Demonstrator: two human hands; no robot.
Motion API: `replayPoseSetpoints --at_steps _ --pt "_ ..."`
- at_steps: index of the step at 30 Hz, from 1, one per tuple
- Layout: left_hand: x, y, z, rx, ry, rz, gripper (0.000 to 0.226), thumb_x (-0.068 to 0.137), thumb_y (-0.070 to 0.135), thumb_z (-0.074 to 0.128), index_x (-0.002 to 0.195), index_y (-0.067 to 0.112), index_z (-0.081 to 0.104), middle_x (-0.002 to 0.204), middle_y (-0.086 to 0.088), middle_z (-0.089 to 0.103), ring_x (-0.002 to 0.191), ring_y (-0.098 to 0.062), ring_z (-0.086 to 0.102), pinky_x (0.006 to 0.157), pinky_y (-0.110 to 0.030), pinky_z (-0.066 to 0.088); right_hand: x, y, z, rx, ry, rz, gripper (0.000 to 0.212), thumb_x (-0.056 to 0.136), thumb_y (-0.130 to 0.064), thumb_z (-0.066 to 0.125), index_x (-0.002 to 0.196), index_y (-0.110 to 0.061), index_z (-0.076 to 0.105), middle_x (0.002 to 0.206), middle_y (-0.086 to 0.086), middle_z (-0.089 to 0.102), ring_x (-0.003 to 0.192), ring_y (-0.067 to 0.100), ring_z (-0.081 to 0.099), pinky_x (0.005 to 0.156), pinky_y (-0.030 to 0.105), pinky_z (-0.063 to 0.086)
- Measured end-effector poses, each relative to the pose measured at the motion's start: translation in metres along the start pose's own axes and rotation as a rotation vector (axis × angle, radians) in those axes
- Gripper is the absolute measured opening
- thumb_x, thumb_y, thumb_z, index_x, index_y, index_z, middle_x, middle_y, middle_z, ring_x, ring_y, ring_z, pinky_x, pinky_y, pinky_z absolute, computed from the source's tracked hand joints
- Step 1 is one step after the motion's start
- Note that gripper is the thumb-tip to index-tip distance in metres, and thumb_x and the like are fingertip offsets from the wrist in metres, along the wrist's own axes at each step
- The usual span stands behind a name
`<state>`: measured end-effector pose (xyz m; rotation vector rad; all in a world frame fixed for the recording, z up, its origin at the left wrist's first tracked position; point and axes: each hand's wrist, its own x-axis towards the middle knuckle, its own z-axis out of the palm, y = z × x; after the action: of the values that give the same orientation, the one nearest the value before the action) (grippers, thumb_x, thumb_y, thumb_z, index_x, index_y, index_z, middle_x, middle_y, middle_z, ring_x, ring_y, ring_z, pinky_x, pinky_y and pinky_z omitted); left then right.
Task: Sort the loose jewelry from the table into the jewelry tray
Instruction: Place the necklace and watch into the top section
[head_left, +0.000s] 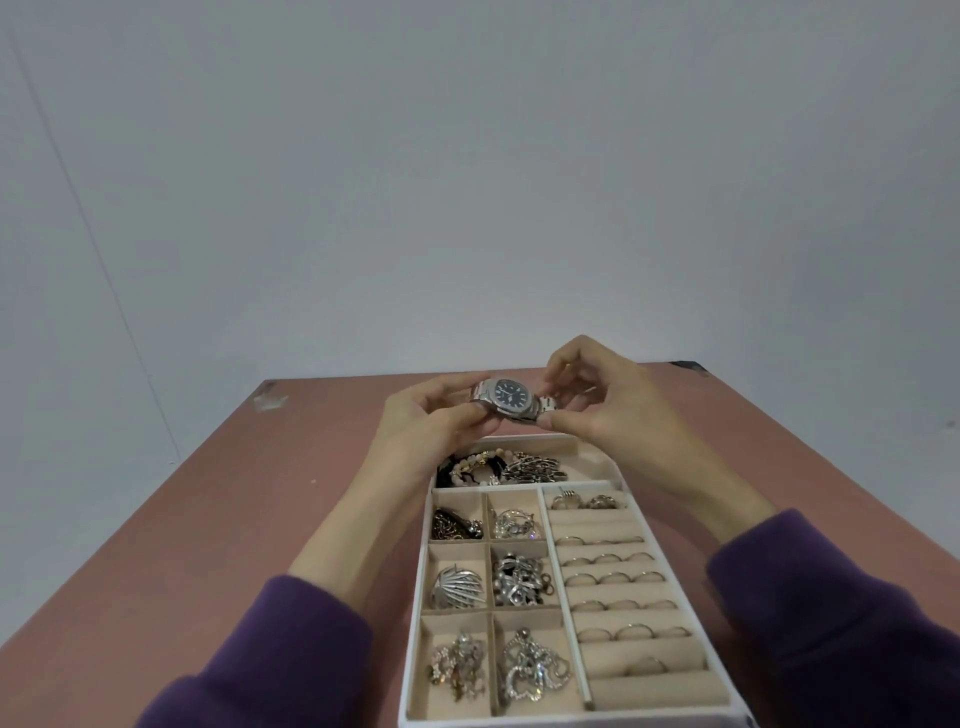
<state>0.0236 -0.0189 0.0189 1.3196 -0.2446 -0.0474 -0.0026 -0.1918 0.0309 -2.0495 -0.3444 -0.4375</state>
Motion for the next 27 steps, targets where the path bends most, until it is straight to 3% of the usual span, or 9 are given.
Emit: replayPoseSetpoints --at_steps 4,7,9,11,14,18,21,27 --pt "0.019 0.000 0.007 0.470 -0.132 -0.040 0.028 0.083 -0.004 0.061 0.109 0.007 0.066 0.101 -0.012 0.069 0.077 -0.014 0.068 0.065 -0.018 0.057 -0.008 0.013 -0.018 -0.099 0.039 0.055 0.030 0.071 -0.006 0.076 0.088 -0.024 0.058 0.085 0.000 0.063 0.071 0.007 0.056 0.061 0.011 0.045" --pt "0.030 -0.002 0.011 0.806 -0.246 0.007 0.028 0.082 0.001 0.063 0.106 0.014 0.068 0.085 0.000 0.069 0.073 -0.014 0.067 0.064 -0.016 0.053 -0.014 0.020 -0.022 -0.279 0.012 0.060 0.028 0.069 -0.013 0.078 0.083 -0.029 0.060 0.081 -0.002 0.064 0.069 0.008 0.056 0.060 0.013 0.043" --pt "0.033 -0.002 0.013 0.971 -0.304 0.067 0.025 0.082 0.004 0.064 0.103 0.017 0.068 0.073 0.006 0.067 0.066 -0.011 0.064 0.055 -0.013 0.048 -0.017 0.021 -0.022 -0.320 -0.012 0.057 0.024 0.069 -0.014 0.077 0.084 -0.026 0.063 0.079 -0.001 0.064 0.067 0.007 0.055 0.059 0.013 0.042" --pt "0.034 -0.002 0.014 1.032 -0.342 0.096 0.023 0.082 0.005 0.065 0.101 0.018 0.069 0.064 0.009 0.064 0.058 -0.007 0.061 0.047 -0.010 0.045 -0.020 0.020 -0.023 -0.325 -0.035 0.061 0.020 0.070 -0.012 0.075 0.084 -0.024 0.066 0.076 0.000 0.064 0.065 0.008 0.054 0.058 0.015 0.042" --pt "0.037 -0.004 0.013 1.123 -0.364 0.155 0.021 0.080 0.009 0.068 0.096 0.023 0.069 0.069 0.013 0.062 0.053 0.000 0.061 0.049 -0.009 0.046 -0.020 0.022 -0.024 -0.385 -0.097 0.072 0.013 0.071 -0.014 0.074 0.079 -0.023 0.068 0.069 -0.004 0.063 0.061 0.003 0.052 0.060 0.020 0.043" --pt "0.038 -0.008 0.011 1.156 -0.390 0.185 0.021 0.078 0.016 0.072 0.087 0.033 0.067 0.072 0.013 0.062 0.067 -0.021 0.068 0.053 -0.016 0.051 -0.021 0.025 -0.026 -0.428 -0.141 0.063 0.010 0.072 -0.016 0.074 0.072 -0.024 0.069 0.065 -0.008 0.062 0.060 -0.003 0.052 0.056 0.011 0.040" --pt "0.040 -0.009 0.010 1.157 -0.397 0.193 0.020 0.077 0.017 0.073 0.089 0.032 0.069 0.073 0.013 0.062 0.064 -0.020 0.067 0.050 -0.014 0.049 -0.021 0.025 -0.026 -0.467 -0.156 0.039 0.005 0.075 -0.023 0.072 0.070 -0.024 0.070 0.073 -0.005 0.062 0.065 0.003 0.052 0.059 0.015 0.040" --pt "0.044 -0.006 0.010 1.219 -0.453 0.151 0.019 0.081 0.021 0.069 0.097 0.032 0.072 0.074 0.014 0.061 0.067 -0.015 0.062 0.051 -0.005 0.043 -0.020 0.029 -0.026 -0.562 -0.153 0.029 0.026 0.083 -0.038 0.064 0.070 -0.019 0.075 0.074 -0.002 0.046 0.068 0.008 0.047 0.059 0.025 0.034"
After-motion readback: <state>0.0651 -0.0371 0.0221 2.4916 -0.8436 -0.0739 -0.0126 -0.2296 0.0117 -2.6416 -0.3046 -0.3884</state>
